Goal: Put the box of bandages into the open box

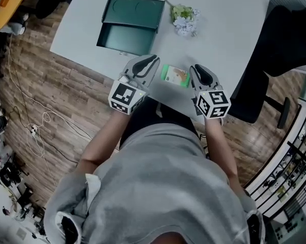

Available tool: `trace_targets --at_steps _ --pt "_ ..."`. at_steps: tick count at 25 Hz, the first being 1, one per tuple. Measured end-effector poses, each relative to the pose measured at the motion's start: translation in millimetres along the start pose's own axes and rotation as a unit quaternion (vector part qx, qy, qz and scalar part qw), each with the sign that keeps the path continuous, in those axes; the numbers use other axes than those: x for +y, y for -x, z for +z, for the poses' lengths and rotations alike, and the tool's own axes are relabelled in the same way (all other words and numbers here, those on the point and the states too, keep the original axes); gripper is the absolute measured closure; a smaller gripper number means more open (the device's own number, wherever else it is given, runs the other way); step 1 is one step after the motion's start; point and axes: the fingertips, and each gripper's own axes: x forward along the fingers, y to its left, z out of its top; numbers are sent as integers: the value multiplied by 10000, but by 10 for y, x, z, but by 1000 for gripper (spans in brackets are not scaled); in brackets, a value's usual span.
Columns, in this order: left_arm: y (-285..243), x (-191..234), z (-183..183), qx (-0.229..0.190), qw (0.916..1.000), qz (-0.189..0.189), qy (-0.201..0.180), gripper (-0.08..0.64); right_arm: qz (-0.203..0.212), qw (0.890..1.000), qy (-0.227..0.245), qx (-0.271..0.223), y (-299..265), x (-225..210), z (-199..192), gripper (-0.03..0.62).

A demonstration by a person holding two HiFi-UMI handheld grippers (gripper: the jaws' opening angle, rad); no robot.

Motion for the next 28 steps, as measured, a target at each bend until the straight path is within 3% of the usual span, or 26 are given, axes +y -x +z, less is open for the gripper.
trace_targets --at_steps 3,7,9,11,15,21,28 --pt "-122 -69 -287 308 9993 -168 89 524 -37 9992 -110 395 -63 -70 -330 534" --pt "-227 -132 -626 813 9948 -291 541 443 -84 9965 -280 784 -111 -128 -664 532" --pt "-255 -184 -756 1016 9919 -330 681 442 -56 9940 -516 964 -131 -141 -811 494" --pt "-294 -250 -915 1246 9891 -389 682 434 -44 9905 -766 1144 -143 -159 -935 434" --pt "-331 -319 -1178 1666 9823 -415 744 414 -155 9855 -1005 1360 -157 -205 -1070 425" --pt "-337 -343 -1371 1935 9775 -398 740 416 -37 9664 -1917 1712 -232 -168 -1271 425" --pt "-345 -432 -1653 2505 9645 -482 686 393 -153 9626 -2000 1822 -271 -156 -1269 425"
